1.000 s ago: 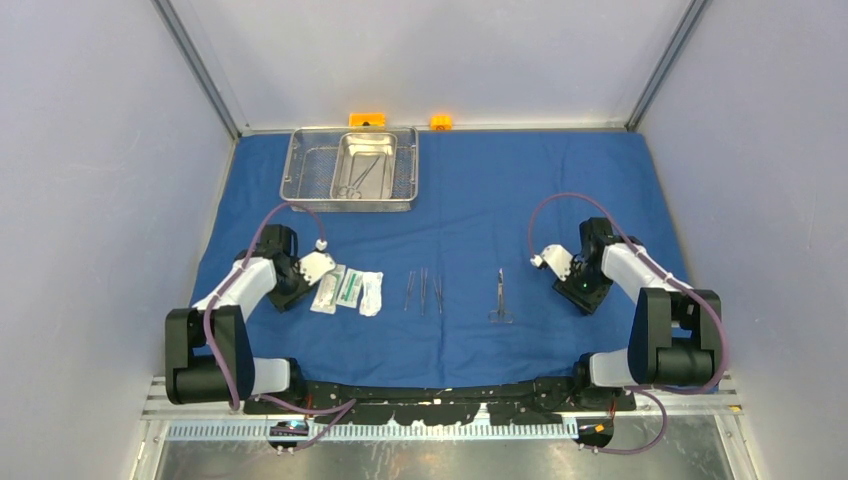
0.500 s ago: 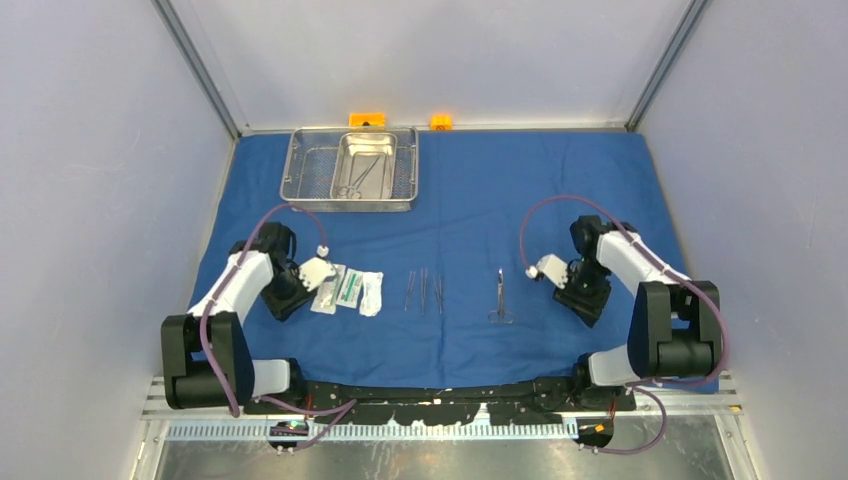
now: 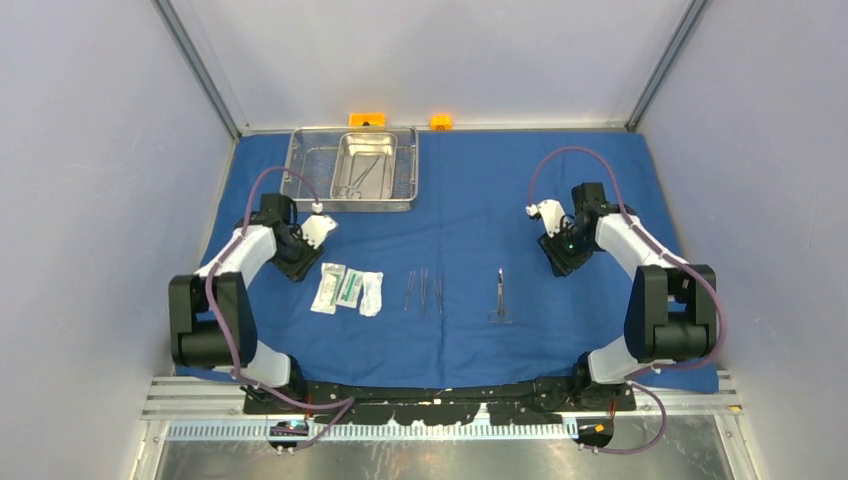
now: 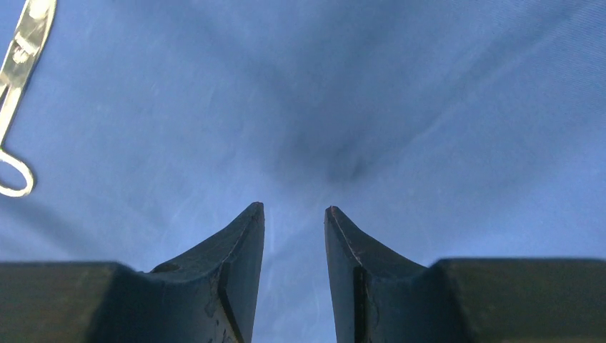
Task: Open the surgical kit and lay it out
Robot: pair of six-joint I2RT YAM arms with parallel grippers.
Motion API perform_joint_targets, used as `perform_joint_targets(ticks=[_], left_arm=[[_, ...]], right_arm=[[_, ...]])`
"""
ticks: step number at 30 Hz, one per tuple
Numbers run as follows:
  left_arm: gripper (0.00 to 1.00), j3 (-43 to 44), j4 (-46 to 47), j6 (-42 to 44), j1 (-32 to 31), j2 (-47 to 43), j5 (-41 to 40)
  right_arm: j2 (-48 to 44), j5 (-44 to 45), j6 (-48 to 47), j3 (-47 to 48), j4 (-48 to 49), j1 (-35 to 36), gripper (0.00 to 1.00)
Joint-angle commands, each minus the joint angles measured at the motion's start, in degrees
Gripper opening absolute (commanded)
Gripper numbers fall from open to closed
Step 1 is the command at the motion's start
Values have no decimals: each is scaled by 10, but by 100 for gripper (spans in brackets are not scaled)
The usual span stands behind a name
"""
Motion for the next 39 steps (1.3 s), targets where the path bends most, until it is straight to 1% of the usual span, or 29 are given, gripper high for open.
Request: perform_joint_targets(ticks=[1, 5, 11, 16, 19, 23, 25, 28, 32, 33, 37, 39], left_arm=[[39, 21, 86, -47, 0, 43, 9], [39, 7, 67, -15, -2, 61, -15], [37, -28, 34, 32, -9, 63, -49], [33, -39, 11, 43, -17, 72, -63], [32, -45, 1, 45, -18, 69, -63], [31, -60, -7, 50, -17, 57, -62], [30, -70, -7, 53, -18, 52, -66], [28, -80, -8, 57, -17, 45, -69], [20, -86, -20, 60, -17, 32, -71], [18, -87, -25, 63, -17, 27, -70], [6, -93, -53, 80, -17, 12, -71], [2, -98, -68, 93, -17, 7, -90]], right_arm=[[27, -8, 50, -25, 91, 1, 42], [32, 18, 9, -63, 81, 1, 41], [45, 51, -51, -81, 19, 1, 41], [63, 75, -87, -79, -32, 1, 40], [64, 97, -101, -93, -41, 20, 38], [63, 115, -113, -117, -45, 27, 35], [61, 116, -117, -125, -50, 27, 29], [57, 116, -120, -129, -56, 28, 17], [51, 116, -131, -133, -78, 27, 2], [47, 116, -135, -136, -83, 27, 1], [39, 116, -149, -144, -109, 28, 0], [35, 126, -153, -148, -119, 27, 0]])
